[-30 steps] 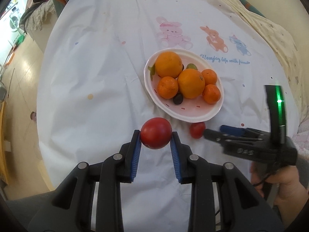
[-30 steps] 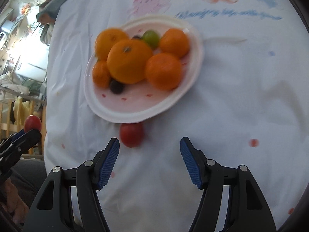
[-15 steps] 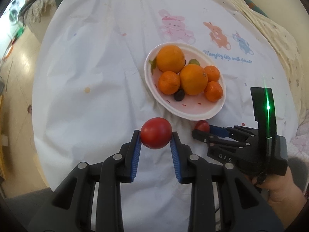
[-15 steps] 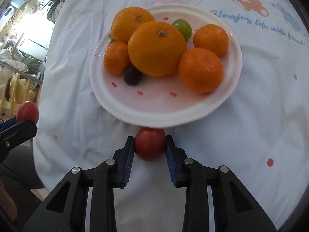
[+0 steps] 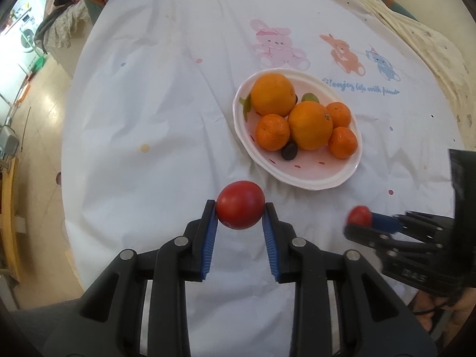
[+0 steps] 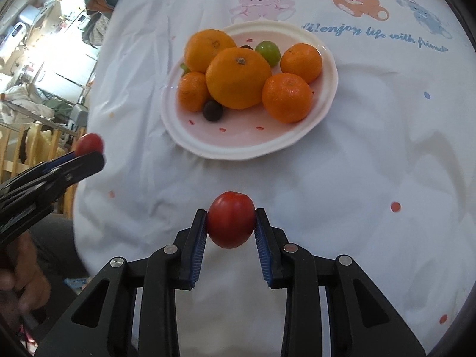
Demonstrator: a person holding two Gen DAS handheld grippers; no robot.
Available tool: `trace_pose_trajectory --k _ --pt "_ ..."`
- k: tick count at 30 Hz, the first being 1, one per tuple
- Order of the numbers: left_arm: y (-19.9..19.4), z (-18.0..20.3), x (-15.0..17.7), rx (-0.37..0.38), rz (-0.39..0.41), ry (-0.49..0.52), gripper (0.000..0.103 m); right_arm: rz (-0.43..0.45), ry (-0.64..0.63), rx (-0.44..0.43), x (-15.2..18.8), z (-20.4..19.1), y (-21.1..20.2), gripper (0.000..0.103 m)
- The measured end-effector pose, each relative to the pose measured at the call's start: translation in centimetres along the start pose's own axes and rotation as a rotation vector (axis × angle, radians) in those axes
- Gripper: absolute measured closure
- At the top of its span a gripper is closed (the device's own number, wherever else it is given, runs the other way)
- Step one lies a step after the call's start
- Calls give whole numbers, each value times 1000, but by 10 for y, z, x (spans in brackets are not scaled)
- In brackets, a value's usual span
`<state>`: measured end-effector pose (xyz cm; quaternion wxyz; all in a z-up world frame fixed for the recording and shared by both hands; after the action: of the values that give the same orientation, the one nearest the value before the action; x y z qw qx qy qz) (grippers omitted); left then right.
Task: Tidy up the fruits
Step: 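Carry both cherry tomatoes over the plate and open both tools to release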
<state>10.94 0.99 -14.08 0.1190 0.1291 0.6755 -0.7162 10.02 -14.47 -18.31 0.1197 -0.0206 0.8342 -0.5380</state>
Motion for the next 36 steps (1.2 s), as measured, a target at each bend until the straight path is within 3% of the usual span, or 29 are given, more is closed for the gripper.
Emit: trace_pose_trajectory --k 10,17,23,30,36 --pt "-5 -6 -2 -59 57 32 77 90 11 -40 7 -2 -42 70" --pt "-16 -6 -7 -42 112 4 77 267 52 -4 -14 10 -79 70" --pt "-33 2 -16 -24 139 18 77 356 59 -12 -36 12 -102 70" --pt "-45 13 -44 30 143 4 77 367 92 -45 -67 13 -105 70" --pt "-29 23 -61 31 113 37 77 339 127 -81 -85 21 -94 70"
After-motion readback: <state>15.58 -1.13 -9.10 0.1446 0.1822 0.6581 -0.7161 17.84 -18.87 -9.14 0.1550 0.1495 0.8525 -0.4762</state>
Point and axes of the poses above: each gripper's, at about its wrist camera, not at the fingertips, and y roughly the way its jaws point, z to its right, x to its underside, the point moved 10 cm from there along y, roughly the way its jaws point, and after that the axes turned 6 degrees about y, right-handed, at the moved point
